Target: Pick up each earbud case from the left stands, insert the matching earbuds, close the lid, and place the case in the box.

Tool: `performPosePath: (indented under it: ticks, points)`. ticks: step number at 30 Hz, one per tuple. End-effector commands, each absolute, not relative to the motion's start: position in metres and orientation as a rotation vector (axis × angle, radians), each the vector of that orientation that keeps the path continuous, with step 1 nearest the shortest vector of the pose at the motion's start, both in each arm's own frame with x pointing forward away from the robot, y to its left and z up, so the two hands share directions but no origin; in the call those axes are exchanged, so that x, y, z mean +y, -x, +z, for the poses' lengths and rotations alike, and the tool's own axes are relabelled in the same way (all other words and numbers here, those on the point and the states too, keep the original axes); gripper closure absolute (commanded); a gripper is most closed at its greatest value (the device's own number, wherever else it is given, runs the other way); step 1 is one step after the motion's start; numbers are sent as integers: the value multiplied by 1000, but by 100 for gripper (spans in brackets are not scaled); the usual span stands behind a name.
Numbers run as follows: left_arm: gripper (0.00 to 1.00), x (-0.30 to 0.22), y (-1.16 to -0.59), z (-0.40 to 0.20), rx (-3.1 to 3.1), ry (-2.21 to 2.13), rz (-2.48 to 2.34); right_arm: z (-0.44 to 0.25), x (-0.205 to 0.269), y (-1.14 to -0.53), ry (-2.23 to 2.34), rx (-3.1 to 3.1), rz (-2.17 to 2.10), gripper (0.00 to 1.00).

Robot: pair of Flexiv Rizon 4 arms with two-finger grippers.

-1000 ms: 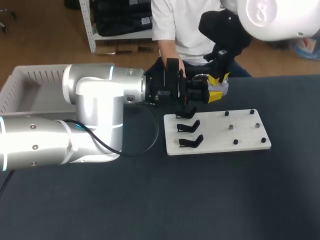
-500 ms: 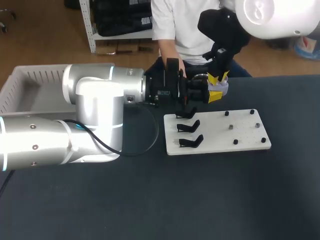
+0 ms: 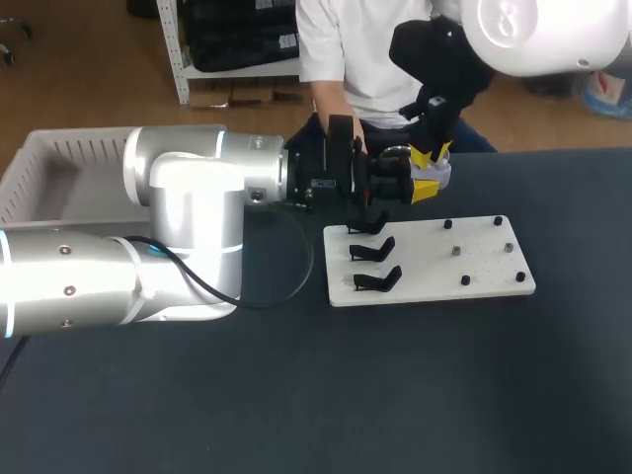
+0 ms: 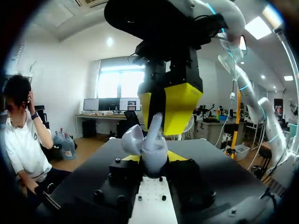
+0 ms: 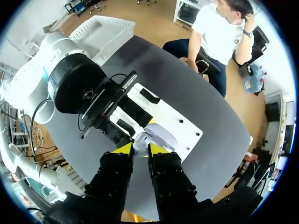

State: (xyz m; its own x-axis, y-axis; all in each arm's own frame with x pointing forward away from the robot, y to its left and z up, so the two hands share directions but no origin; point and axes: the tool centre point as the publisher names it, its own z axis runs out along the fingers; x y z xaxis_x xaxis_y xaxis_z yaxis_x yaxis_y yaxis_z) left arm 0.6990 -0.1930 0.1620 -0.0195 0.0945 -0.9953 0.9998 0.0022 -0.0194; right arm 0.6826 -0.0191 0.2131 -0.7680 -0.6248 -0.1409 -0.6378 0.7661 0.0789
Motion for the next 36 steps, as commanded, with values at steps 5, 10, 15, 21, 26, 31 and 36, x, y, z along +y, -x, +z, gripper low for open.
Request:
performPosePath:
  ticks: [5,10,15,21,26,31,36]
  points:
    - [100,-194,-699,161,1287,-1265,-1176,213,-17,-685,1025,2860,182,100]
    - [100,-194,-699,161,1287,-1265,-1176,213,-19,-684,1022,2863,174,100]
    - [100,-194,-699,161,1287,-1265,-1176,214,-20,-684,1016,2866,170,100]
    - [100,-194,-699,161,1287,-1265,-1176,211,-20,-683,1017,2871,169,100]
    - [100,-194,-699,161,1287,-1265,-1176,209,-20,-683,1022,2875,168,100]
    - [100,-194,-699,161,1287,-1265,-1176,208,-20,-684,1020,2879,168,100]
    - [100,-194,-699,161,1287,-1265,-1176,205,-19,-683,1032,2886,165,100]
